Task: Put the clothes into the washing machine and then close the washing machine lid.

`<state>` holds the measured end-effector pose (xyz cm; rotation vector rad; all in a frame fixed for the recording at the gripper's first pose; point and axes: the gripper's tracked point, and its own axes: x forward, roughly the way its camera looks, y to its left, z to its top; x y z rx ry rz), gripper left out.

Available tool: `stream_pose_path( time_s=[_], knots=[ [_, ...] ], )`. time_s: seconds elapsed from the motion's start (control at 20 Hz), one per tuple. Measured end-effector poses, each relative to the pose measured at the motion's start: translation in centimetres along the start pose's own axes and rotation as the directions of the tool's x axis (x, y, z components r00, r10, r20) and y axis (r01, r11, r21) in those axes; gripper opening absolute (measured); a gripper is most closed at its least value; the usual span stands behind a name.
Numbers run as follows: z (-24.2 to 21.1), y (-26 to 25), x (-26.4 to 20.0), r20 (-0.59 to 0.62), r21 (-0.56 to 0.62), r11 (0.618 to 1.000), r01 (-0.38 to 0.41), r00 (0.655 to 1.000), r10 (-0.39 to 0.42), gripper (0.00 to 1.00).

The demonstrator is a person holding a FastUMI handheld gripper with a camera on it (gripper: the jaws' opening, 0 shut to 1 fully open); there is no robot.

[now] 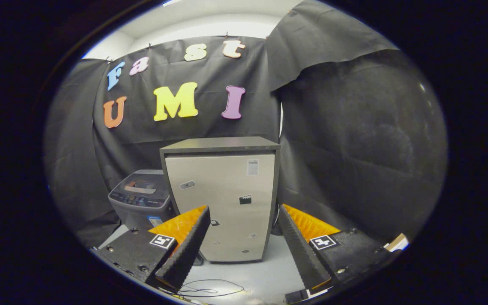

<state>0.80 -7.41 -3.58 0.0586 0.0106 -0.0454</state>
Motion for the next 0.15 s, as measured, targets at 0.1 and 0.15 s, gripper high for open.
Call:
stream_pose_path(
  time_s=[0.1, 0.15],
  knots=[
    [0.23, -0.29, 0.07, 0.006, -0.013, 1.000, -0.005, 1.000, 0.005, 1.00],
    [0.32, -0.24, 0.08, 0.008, -0.006, 1.000, -0.013, 1.000, 0.013, 1.00]
  ],
)
